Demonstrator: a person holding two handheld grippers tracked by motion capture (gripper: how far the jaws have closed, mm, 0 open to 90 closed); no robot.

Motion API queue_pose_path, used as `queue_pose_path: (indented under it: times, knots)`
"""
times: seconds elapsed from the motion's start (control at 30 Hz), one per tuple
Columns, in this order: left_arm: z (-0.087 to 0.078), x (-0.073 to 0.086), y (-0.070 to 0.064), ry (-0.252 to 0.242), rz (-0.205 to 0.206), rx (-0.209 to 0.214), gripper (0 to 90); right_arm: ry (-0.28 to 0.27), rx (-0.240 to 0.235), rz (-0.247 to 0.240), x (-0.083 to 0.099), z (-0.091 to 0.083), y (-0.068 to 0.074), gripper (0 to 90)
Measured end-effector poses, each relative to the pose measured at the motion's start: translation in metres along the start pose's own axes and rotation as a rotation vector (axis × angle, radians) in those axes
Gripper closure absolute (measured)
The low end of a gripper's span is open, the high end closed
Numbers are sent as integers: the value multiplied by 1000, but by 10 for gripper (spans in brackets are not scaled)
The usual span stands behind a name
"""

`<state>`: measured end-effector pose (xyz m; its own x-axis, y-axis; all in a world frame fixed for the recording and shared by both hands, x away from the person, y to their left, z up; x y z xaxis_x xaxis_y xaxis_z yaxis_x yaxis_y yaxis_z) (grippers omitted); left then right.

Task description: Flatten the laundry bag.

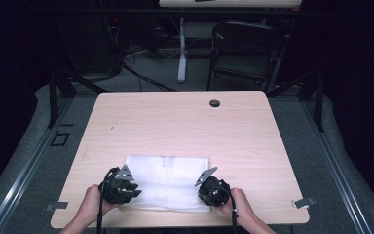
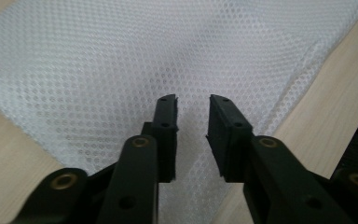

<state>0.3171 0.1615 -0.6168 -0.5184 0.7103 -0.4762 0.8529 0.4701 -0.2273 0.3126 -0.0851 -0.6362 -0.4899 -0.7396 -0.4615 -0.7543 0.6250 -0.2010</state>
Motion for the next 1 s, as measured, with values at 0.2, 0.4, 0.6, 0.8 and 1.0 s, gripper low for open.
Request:
queue_pose_path:
  times: [0.2,0.4,0.6,0.8,1.0]
  knots:
    - [17,2,-2,71,11,9,888,13,-5,11,1,0,-2,900]
    - [26,-6,-2,76,21,25,898,50,-5,19,6,-2,-8,900]
    - [32,-14,-4,60,15,37,898,54,0,40,10,-2,-14,900]
    - [37,-22,-7,50,20,46,898,78,11,46,16,-4,-23,900]
    - [42,-28,-11,45,17,60,898,92,23,61,22,-5,-32,900]
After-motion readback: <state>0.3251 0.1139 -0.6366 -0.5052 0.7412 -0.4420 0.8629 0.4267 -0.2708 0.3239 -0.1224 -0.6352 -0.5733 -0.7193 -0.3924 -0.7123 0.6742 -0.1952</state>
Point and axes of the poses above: each handheld gripper's, and its own axes: z roughly forward along the jaws, x roughly out of its underside, y roughly to its left, the point moved 9 cm from there along z, roughly forward along the jaws, and after that the axes turned 13 degrees about x, right-handed, at the moved point
